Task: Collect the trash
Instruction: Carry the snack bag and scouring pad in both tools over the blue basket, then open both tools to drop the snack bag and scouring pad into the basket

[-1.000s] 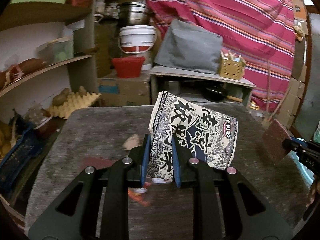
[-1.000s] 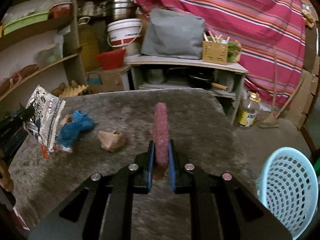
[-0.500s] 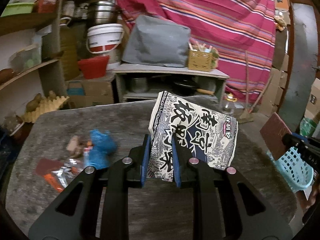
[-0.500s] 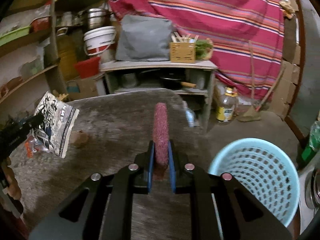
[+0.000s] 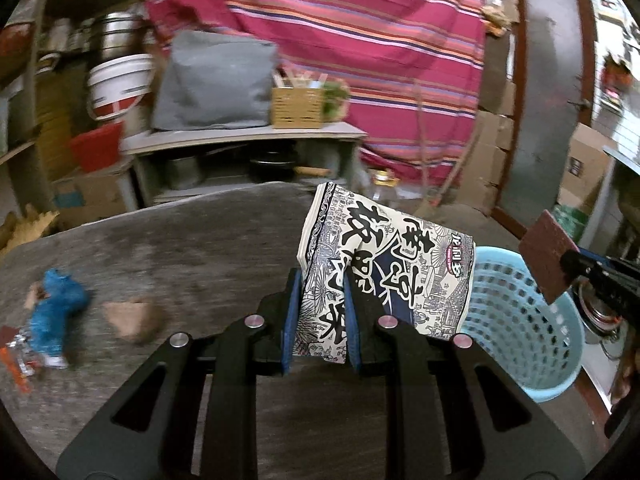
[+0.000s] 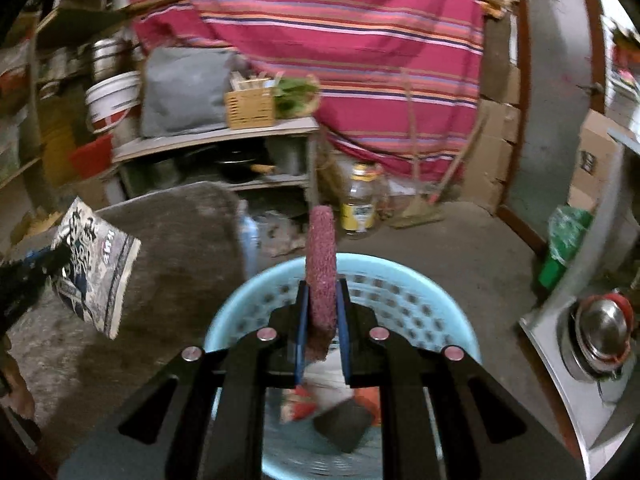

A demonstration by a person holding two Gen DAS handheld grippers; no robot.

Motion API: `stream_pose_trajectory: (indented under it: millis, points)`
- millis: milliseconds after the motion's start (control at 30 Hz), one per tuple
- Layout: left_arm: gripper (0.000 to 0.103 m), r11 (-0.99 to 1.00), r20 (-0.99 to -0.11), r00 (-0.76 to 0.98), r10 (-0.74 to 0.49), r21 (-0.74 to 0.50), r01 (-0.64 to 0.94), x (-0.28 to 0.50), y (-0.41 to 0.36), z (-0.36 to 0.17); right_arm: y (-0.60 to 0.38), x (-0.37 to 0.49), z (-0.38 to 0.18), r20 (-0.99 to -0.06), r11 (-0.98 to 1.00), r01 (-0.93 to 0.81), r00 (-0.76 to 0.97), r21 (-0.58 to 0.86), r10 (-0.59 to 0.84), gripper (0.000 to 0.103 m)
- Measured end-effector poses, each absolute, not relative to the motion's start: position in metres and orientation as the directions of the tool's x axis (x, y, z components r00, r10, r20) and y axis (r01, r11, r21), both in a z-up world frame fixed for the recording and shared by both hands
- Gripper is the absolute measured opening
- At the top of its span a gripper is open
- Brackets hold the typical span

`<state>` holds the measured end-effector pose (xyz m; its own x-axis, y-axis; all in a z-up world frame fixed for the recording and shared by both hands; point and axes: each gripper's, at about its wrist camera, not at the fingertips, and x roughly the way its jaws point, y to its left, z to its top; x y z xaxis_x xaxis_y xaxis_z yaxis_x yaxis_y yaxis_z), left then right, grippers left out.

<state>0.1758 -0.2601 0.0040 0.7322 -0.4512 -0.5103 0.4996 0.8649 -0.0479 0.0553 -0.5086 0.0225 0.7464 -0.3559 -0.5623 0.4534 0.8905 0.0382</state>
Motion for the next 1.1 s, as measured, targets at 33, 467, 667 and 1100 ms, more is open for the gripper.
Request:
stream_pose_trajectory:
  millis: [33,467,667,1100]
  points:
    - [0.019,0.856,-0.512,0.722,-0.465,-0.052,0.515,0.173,-0.272,0.002,-0.516,0.051,0.022,-0.563,0.883,0.466,0.743,0.046,-0.363,0.014]
    - [0.028,0.768,-0.568,0.611,-0.551,-0.06,0.637,0.146,-0.388,-0.031,-0.557,0.025,0.011,-0.583,0.841,0.536,0.707,0.075,-0.4,0.014]
    - [0.065,0.766,-0.588,0.589,-0.555,-0.084,0.638,0.147,-0.391,-0.035,-0.558,0.026,0.008,-0.592,0.841,0.537,0.702,0.073,-0.397,0.014]
    - [0.094,0.838,-0.552,0.682,-0.479,-0.058,0.542,0.149,-0.348,-0.025,-0.539,0.058,-0.008,-0.644,0.86,0.498,0.694,0.108,-0.321,0.016]
